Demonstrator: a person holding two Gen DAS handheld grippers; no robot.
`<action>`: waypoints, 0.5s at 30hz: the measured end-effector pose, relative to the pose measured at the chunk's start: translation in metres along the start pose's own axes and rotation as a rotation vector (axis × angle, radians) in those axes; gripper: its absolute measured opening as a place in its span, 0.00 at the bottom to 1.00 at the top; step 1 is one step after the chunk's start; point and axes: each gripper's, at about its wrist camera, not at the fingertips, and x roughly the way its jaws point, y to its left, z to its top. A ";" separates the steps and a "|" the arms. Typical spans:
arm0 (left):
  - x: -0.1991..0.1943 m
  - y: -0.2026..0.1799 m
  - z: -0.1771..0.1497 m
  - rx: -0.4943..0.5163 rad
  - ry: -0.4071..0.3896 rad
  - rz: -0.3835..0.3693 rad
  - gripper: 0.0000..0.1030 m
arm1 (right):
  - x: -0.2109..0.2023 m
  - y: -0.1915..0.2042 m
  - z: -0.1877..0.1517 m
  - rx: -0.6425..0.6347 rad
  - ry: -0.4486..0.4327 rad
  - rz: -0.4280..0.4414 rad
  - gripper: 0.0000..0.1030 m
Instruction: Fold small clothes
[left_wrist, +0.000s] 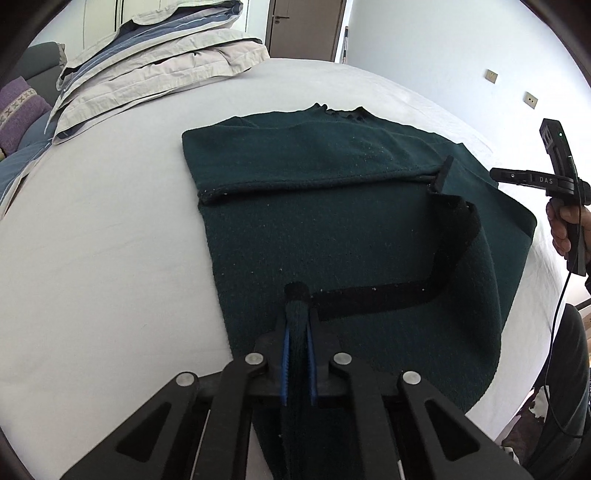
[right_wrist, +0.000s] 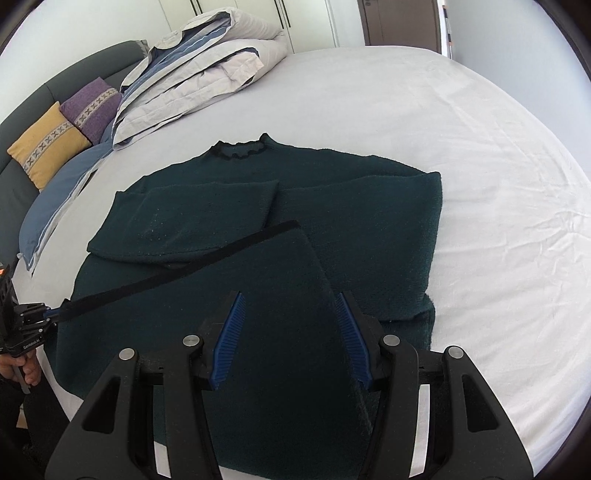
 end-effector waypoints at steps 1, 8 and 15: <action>-0.002 -0.001 -0.001 0.001 -0.005 0.011 0.07 | 0.002 0.001 0.002 -0.015 0.000 -0.009 0.50; -0.023 0.005 -0.006 -0.061 -0.080 0.026 0.07 | 0.024 0.014 0.017 -0.110 0.030 -0.058 0.49; -0.036 0.012 -0.010 -0.101 -0.121 0.011 0.06 | 0.069 0.011 0.030 -0.116 0.120 -0.077 0.47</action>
